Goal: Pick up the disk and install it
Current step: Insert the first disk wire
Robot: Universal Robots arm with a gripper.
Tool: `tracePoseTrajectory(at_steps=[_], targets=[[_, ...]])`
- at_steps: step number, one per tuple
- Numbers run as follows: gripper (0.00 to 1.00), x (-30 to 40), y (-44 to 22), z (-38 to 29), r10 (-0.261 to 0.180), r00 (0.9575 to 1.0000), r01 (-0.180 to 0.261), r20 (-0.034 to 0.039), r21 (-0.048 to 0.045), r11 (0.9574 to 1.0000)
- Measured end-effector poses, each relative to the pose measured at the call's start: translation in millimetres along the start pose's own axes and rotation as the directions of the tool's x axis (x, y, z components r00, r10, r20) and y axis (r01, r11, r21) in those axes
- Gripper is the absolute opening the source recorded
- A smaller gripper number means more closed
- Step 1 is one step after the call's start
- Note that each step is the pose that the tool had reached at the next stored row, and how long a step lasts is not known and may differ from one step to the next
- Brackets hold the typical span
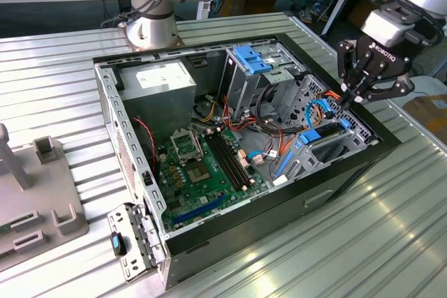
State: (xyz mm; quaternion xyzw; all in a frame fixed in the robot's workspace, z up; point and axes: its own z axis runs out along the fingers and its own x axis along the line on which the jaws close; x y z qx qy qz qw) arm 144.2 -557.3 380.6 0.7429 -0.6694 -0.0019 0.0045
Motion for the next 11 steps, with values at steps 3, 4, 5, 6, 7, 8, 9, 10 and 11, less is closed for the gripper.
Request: tracePoseTrajectory(at_steps=[3,4,5,6,7,8,9,10,11], targets=[[0.16,0.0,0.0,0.2,0.043,0.9991,-0.043,0.0003,-0.0002,0.9991],[0.16,0.0,0.2,0.2,0.058,0.9983,-0.058,0.0006,-0.0002,0.9983],[0.16,-0.1,0.8,0.4,0.060,0.9982,-0.060,0.0010,-0.0002,0.9982],[0.16,-0.2,2.1,0.3,0.061,0.9982,-0.061,0.0015,-0.0002,0.9982],[0.16,-0.3,3.0,0.2,0.060,0.9982,-0.060,0.0022,-0.0002,0.9982],[0.16,-0.4,4.1,0.2,0.060,0.9982,-0.060,0.0031,0.0000,0.9982],[0.16,-0.5,5.0,0.3,0.060,0.9982,-0.060,0.0036,0.0000,0.9982],[0.16,-0.6,5.8,0.3,0.060,0.9982,-0.060,0.0039,0.0000,0.9982],[0.16,-0.8,7.2,0.3,0.060,0.9982,-0.060,0.0042,0.0000,0.9982]])
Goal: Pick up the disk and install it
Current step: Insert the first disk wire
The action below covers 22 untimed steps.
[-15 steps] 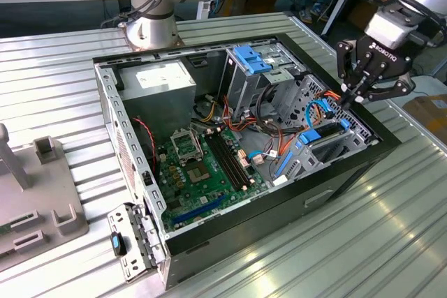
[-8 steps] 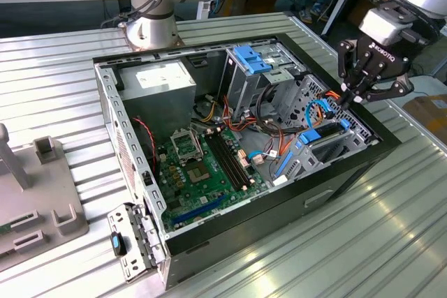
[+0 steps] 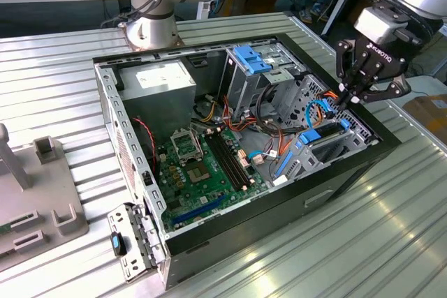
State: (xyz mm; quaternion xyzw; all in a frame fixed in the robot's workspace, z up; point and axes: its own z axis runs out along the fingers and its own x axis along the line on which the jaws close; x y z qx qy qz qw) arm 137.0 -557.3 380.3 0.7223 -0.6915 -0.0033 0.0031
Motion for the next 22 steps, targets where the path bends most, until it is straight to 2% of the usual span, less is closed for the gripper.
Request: tracePoseTrajectory(at_steps=[3,6,8,15,19,20,22], targets=[[0.16,-0.3,7.8,0.0,0.000,1.0000,0.000,-0.0001,0.0002,1.0000],[0.16,-0.3,9.4,0.0,0.000,1.0000,0.000,0.0005,0.0002,1.0000],[0.16,2.3,10.0,2.5,0.000,0.9998,0.000,0.0198,0.0011,1.0000],[0.16,13.6,10.8,9.2,0.000,0.9989,0.000,0.0471,0.0022,1.0000],[0.16,21.1,11.2,16.1,0.000,0.9977,0.000,0.0676,0.0031,1.0000],[0.16,21.7,11.6,17.5,-0.001,0.9970,0.000,0.0773,0.0036,1.0000],[0.16,21.7,12.0,18.6,-0.001,0.9963,0.000,0.0860,0.0039,1.0000]])
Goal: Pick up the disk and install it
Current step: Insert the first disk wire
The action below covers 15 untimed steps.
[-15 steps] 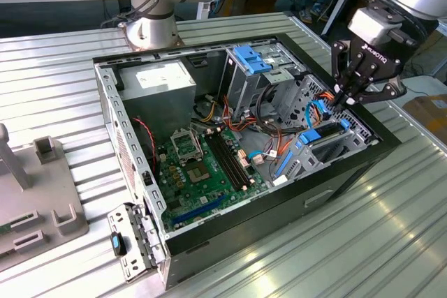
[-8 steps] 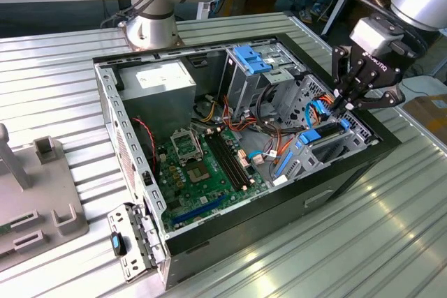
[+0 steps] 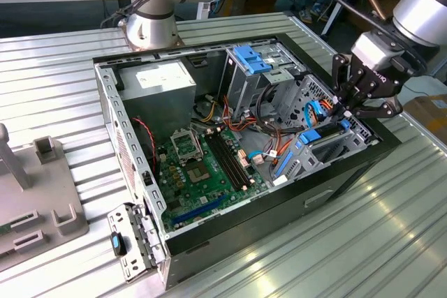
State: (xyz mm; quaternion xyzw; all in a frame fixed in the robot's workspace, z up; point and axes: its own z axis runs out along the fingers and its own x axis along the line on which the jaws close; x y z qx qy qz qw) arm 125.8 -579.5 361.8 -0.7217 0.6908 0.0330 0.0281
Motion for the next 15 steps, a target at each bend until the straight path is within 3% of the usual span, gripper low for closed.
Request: tracePoseTrajectory(at_steps=[6,15], targets=[[0.16,0.6,0.3,6.8,0.000,1.0000,0.000,0.0090,0.0004,1.0000],[0.16,0.9,-0.3,10.3,-0.004,1.0000,0.004,0.0092,0.0001,1.0000]])
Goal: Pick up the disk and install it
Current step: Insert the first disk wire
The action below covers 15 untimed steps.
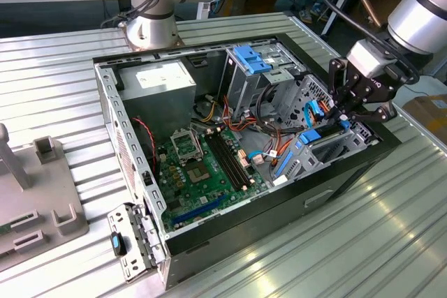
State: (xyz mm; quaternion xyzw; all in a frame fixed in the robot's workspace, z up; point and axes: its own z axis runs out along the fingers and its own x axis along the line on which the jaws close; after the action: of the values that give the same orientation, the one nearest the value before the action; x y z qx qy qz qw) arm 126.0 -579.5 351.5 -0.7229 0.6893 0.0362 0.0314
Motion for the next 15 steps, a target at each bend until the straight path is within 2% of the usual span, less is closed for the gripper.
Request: tracePoseTrajectory(at_steps=[5,7,15], targets=[[0.16,1.5,0.0,0.0,-0.001,1.0000,0.001,-0.0003,-0.0001,1.0000],[0.16,1.6,-0.1,0.1,0.024,0.9997,-0.024,-0.0003,0.0022,0.9997],[0.16,2.0,0.0,1.8,0.039,0.9992,-0.039,-0.0002,0.0037,0.9992]])
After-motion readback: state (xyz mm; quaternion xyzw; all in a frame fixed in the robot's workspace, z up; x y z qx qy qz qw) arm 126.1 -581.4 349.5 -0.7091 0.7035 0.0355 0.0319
